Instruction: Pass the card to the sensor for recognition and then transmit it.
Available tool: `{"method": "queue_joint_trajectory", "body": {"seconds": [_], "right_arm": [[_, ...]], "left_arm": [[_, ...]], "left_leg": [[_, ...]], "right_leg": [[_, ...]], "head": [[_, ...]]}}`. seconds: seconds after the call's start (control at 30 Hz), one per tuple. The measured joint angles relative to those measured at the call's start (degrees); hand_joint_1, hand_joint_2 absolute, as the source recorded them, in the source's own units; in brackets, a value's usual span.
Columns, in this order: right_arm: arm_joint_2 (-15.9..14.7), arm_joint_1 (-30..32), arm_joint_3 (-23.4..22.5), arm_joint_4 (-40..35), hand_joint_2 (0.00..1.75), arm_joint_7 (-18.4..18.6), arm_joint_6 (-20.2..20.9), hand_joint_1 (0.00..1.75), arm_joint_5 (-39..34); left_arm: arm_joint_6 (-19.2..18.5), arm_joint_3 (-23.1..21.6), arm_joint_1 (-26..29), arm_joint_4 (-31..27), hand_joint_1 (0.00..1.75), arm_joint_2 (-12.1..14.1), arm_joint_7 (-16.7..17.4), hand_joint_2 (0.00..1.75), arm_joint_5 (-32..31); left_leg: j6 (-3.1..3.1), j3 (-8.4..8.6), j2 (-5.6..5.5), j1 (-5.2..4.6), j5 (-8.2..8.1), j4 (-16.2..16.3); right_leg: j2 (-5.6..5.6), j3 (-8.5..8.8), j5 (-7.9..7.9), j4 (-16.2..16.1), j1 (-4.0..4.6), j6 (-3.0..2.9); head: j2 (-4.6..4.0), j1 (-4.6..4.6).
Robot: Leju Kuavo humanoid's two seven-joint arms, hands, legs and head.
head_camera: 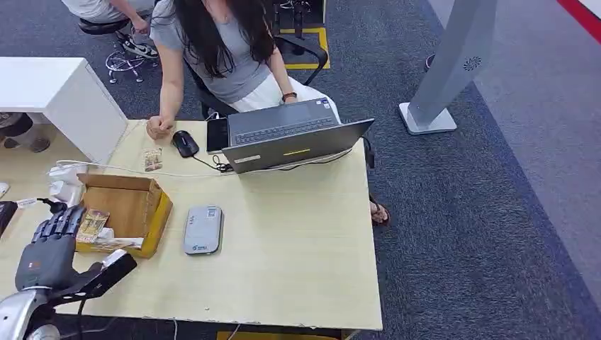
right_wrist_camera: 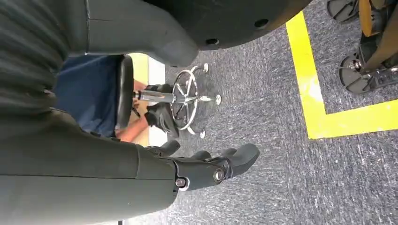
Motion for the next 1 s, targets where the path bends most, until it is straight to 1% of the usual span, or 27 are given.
{"method": "queue_joint_trajectory", "body": {"seconds": [0.2, 0.5, 1.0], "right_arm": [[-0.15, -0.02, 0.39, 0.0, 1.75, 0.09, 0.33, 0.0, 0.48], [-0.26, -0.07, 1.09, 0.0, 1.75, 0.17, 0.57, 0.0, 0.57], [-0.33, -0.11, 1.42, 0.0, 1.75, 0.17, 0.68, 0.0, 0.57]], "left_arm": [[-0.48, 0.0, -1.51, 2.57, 0.0, -0.04, 0.0, 1.75, -0.28], [-0.85, -0.02, -3.88, 6.03, 0.0, -0.87, 0.02, 1.75, -1.42], [-0.85, -0.04, -4.23, 7.8, 0.0, -1.07, 0.02, 1.75, -1.6]], "left_leg": [[0.0, 0.0, 0.01, 0.0, 0.0, 0.0], [0.0, 0.02, 0.02, 0.0, 0.0, 0.01], [0.0, 0.03, 0.02, 0.0, 0.0, 0.01]], "right_leg": [[0.01, -0.01, 0.0, 0.0, 0.0, 0.0], [0.02, -0.01, 0.0, 0.0, 0.0, 0.0], [0.03, -0.01, 0.0, 0.0, 0.0, 0.0]], "head": [[0.0, 0.0], [0.0, 0.0], [0.0, 0.0]]}}
